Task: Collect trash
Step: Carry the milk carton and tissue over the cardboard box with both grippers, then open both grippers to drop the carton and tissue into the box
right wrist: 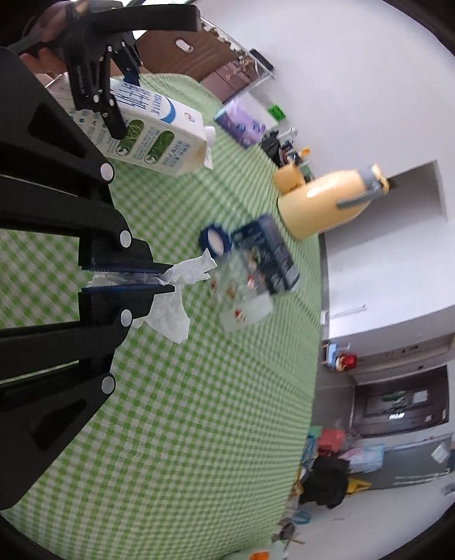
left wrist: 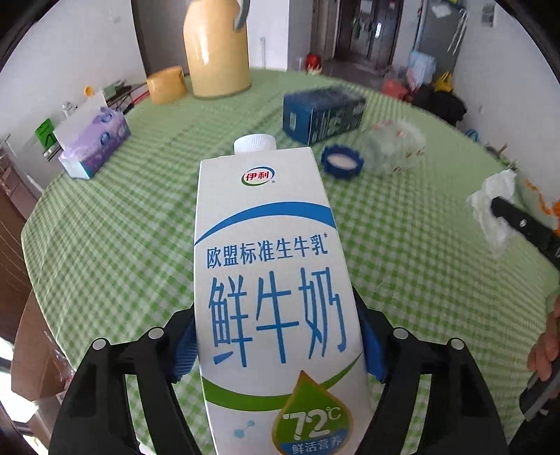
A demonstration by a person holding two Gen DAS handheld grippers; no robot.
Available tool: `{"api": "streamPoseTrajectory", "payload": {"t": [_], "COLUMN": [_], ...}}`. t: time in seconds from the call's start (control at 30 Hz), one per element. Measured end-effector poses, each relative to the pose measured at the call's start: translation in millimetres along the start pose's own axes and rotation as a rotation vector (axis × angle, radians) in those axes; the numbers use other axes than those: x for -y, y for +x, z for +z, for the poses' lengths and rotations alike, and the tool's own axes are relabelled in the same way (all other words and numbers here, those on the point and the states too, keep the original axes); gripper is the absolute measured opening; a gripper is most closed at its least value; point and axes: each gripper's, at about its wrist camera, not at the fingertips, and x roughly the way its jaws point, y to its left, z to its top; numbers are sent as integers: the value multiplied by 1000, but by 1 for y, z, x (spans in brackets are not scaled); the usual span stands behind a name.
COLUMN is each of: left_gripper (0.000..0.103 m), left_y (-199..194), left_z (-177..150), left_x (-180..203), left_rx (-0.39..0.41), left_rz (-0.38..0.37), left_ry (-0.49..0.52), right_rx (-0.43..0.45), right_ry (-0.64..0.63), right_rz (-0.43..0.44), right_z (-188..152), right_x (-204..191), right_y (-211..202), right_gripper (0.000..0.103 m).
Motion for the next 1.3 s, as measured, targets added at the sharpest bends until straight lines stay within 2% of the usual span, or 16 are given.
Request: {"api": "streamPoseTrajectory", "payload": {"t": [0.13,0.23,0.33,0.4,0.43,0.53,0.67,0.73,0.83,1.0,1.03,1.1,1.13,1.17,1.2,1.3], "left_gripper": [72,72,72,72,72,72,72,73,73,73,73,73,73,74,74,75], "left_y": [-48,-94,-137,-161,-168,-182,-166,-153,-138,-121,-115,-103,-101,-96,-93,-81], "left_z": [-14,-35,-68,-96,-105,-149,-181,-192,-207,-234,-237,-241,-242,-243,-247,-251], "left_x": [-33,-78,-128,-167,-182,-247,-292,-304,-323,-353,-362,-369,-374,-380,-386,-393], "left_rx": [128,244,374,448,464,510,494,461,435,419,407,384,379,374,373,351], "left_rz": [-22,-13,105,216,236,247,292,304,300,284,281,268,264,255,241,196], "left_ry": [-70,-145,-177,-184,-198,-332,-392,-388,-390,-477,-489,-500,-504,-517,-526,-544], "right_rx": [-5,-26,-62,-90,-111,-185,-310,-374,-434,-484,-493,-495,-477,-467,-467,-466], "right_ry": [-49,-103,-189,-248,-287,-390,-489,-544,-605,-685,-702,-719,-720,-716,-705,-665], "right_rz": [38,100,198,281,338,481,584,584,578,544,527,504,471,446,444,451], "right_z": [-7,-12,-21,-29,-35,-59,-94,-112,-133,-158,-161,-165,-165,-164,-164,-155], "right_x": [-19,-56,-111,-155,-184,-268,-364,-403,-443,-479,-484,-490,-490,-488,-489,-482], "right_y": [-12,-7,5,15,22,47,84,104,127,150,155,162,165,167,172,174], "right_gripper": [6,6,6,6,6,6,6,6,6,8,12,36,41,50,55,57]}}
